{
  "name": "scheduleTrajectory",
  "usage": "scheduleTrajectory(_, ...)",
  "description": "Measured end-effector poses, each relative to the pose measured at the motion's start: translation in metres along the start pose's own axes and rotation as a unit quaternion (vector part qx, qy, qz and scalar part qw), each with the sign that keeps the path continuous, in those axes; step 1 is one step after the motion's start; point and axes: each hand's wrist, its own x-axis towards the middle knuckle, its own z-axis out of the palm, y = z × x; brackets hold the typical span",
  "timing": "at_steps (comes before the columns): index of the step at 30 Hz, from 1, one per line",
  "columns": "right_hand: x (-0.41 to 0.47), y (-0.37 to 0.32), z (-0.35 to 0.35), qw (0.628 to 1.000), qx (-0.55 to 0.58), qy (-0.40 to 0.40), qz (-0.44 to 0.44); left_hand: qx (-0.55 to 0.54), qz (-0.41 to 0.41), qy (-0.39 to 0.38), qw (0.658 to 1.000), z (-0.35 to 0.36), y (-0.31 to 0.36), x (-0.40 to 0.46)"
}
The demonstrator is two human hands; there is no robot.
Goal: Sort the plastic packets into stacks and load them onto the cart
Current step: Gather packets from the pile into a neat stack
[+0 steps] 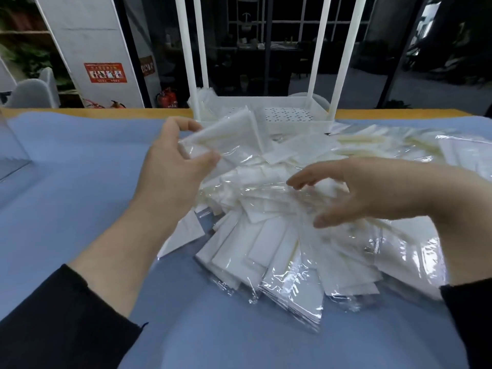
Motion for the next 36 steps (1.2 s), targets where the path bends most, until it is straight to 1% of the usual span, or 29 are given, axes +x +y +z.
scheduleTrajectory(2,-0.003,0.000,0.000,0.998,-0.021,-0.049,0.018,0.007,-0.004,-0.017,1.000,0.002,0.001,-0.001)
scheduleTrajectory(6,0.000,-0.003,0.007,0.996,-0.039,-0.080,0.002,0.026,-0.002,-0.025,0.999,0.005,0.001,-0.002)
scheduleTrajectory(10,0.006,-0.004,0.013,0.997,-0.044,-0.063,0.004,0.023,0.008,-0.028,0.999,0.008,0.004,-0.003)
scheduleTrajectory(16,0.006,-0.006,0.013,0.997,-0.041,-0.045,0.044,0.016,0.009,-0.029,0.999,0.008,0.007,-0.005)
scheduleTrajectory(19,0.007,-0.005,0.013,0.998,-0.043,-0.032,0.046,0.008,0.005,-0.013,1.000,0.007,0.006,-0.003)
scheduleTrajectory(22,0.010,-0.002,0.013,0.998,-0.035,-0.025,0.038,0.000,-0.001,-0.017,1.000,0.007,0.007,-0.004)
scheduleTrajectory(25,0.013,-0.001,0.010,1.000,0.000,0.027,0.010,0.002,0.000,-0.012,1.000,0.007,0.006,-0.004)
scheduleTrajectory(28,0.017,-0.002,0.009,0.991,0.067,0.118,-0.008,0.008,0.000,-0.003,1.000,0.008,0.006,-0.003)
scheduleTrajectory(30,0.022,-0.002,0.009,0.972,0.145,0.185,-0.032,0.000,-0.006,0.007,1.000,0.008,0.007,-0.003)
scheduleTrajectory(32,0.026,-0.004,0.011,0.942,0.230,0.234,-0.067,-0.020,-0.018,0.021,0.999,0.008,0.009,-0.003)
scheduleTrajectory(34,0.028,-0.006,0.015,0.914,0.303,0.253,-0.097,-0.032,-0.033,0.028,0.999,0.008,0.009,-0.002)
scheduleTrajectory(36,0.031,-0.008,0.018,0.894,0.333,0.273,-0.121,-0.062,-0.055,0.016,0.996,0.006,0.012,-0.001)
